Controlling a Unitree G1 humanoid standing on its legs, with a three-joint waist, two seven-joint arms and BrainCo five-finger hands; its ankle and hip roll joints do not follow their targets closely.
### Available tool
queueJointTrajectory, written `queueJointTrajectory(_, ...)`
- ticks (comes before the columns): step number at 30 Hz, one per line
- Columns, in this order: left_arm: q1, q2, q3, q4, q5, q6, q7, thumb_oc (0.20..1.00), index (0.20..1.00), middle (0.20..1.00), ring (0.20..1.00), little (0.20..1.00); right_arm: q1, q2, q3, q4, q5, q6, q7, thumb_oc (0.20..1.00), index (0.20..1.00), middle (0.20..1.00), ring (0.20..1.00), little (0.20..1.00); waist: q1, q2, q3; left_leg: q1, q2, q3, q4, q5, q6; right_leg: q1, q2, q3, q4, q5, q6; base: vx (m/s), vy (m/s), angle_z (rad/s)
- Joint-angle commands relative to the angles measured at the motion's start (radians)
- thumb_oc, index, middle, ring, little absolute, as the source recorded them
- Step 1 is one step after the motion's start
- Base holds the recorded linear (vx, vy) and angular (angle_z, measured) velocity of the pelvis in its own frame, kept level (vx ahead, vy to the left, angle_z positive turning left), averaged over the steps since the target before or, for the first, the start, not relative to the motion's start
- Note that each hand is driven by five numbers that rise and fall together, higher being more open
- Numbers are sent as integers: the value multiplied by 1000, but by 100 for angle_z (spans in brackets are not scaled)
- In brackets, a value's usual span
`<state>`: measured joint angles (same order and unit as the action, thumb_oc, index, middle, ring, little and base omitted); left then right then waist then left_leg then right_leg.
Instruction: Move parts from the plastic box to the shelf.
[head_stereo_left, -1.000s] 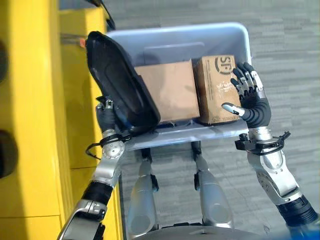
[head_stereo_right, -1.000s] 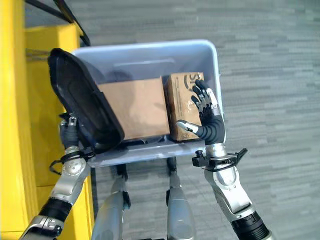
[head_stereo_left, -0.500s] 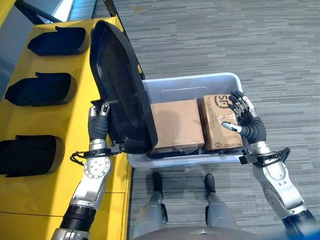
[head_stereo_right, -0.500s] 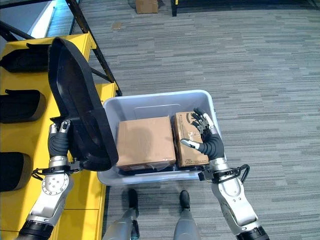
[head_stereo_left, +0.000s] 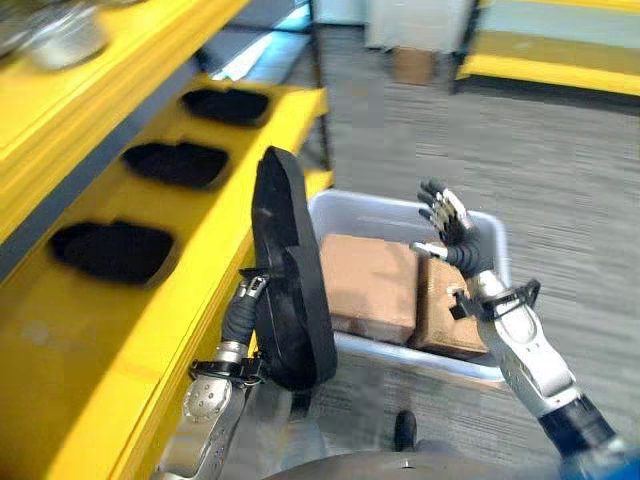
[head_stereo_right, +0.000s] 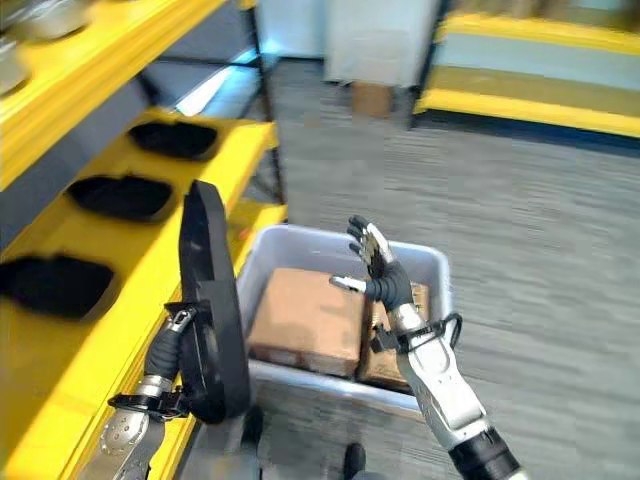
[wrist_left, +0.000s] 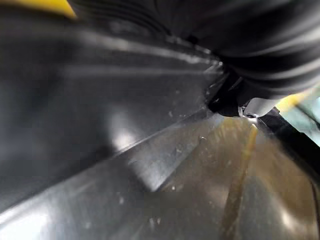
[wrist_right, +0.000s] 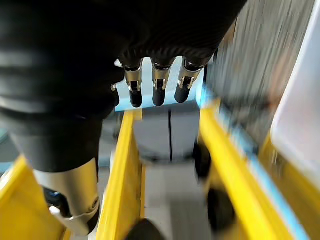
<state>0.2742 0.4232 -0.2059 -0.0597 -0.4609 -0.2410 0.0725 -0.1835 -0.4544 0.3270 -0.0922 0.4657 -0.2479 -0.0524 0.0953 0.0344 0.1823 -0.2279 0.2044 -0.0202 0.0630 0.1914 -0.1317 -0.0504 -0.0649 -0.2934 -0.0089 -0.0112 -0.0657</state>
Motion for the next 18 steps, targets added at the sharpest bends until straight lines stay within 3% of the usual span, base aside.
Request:
queueJointTrajectory(1, -114, 3, 92, -86, -18, -80, -22, 200, 200, 200, 200, 200, -7, -36, -29, -26, -8, -66, -22, 1000, 1000, 1000, 1000, 1000, -70, -15, -24, 119, -6, 51, 211, -26, 15, -63, -114, 9, 76, 13, 120, -278, -226, 58)
queueJointTrajectory(4, -127, 0, 89, -90, -13, -75, -22, 200, 200, 200, 200, 200, 11, -24, -31, -28, -1, -66, -19, 1000, 1000, 1000, 1000, 1000, -94, -14, -41, 187, -3, 89, 285, -67, 22, -63, -114, -51, 70, 16, 108, -62, -53, 105)
queueJointTrajectory(5, -148, -3, 81, -87, -13, -72, -20, 200, 200, 200, 200, 200, 37, -16, -38, -32, -3, -61, -23, 1000, 1000, 1000, 1000, 1000, -125, -5, -56, 274, 23, 120, 240, -70, 21, -66, -122, -102, 88, 10, 111, -27, 60, 72)
queueJointTrajectory(7, -167, -14, 61, -78, -12, -71, -20, 200, 200, 200, 200, 200, 79, -10, -68, -31, 5, -62, -31, 1000, 1000, 1000, 1000, 1000, -156, 17, -69, 321, 46, 144, 122, -61, 10, -61, -151, -160, 119, 17, 133, -6, 196, 143)
queueJointTrajectory(8, -158, -16, 59, -79, -14, -68, -27, 200, 200, 200, 200, 200, 116, -8, -86, -41, 10, -56, -26, 1000, 1000, 1000, 1000, 1000, -167, 29, -82, 362, 39, 175, 16, -104, 10, -50, -167, -171, 149, 12, 141, 15, 236, 164)
queueJointTrajectory(9, -165, -13, 58, -84, -15, -65, -29, 200, 200, 200, 200, 200, 122, 1, -89, -38, 16, -53, -29, 1000, 1000, 1000, 1000, 1000, -165, 35, -85, 368, 39, 180, -11, -100, 8, -50, -182, -186, 164, 19, 142, 96, 201, 105)
queueJointTrajectory(11, -167, -3, 61, -90, 1, -64, -23, 200, 200, 200, 200, 200, 130, 8, -91, -37, 25, -51, -29, 1000, 1000, 1000, 1000, 1000, -155, 36, -86, 376, 22, 154, -41, -140, 10, -40, -198, -182, 180, 10, 166, 58, 157, 52)
queueJointTrajectory(18, -130, 20, 94, -109, 32, -56, -25, 200, 200, 200, 200, 200, 145, 25, -101, -19, -1, -33, -18, 1000, 1000, 1000, 1000, 1000, -115, 3, -89, 368, -64, 123, -150, -245, 51, -8, -285, -233, 144, 111, 242, -19, 139, 33)
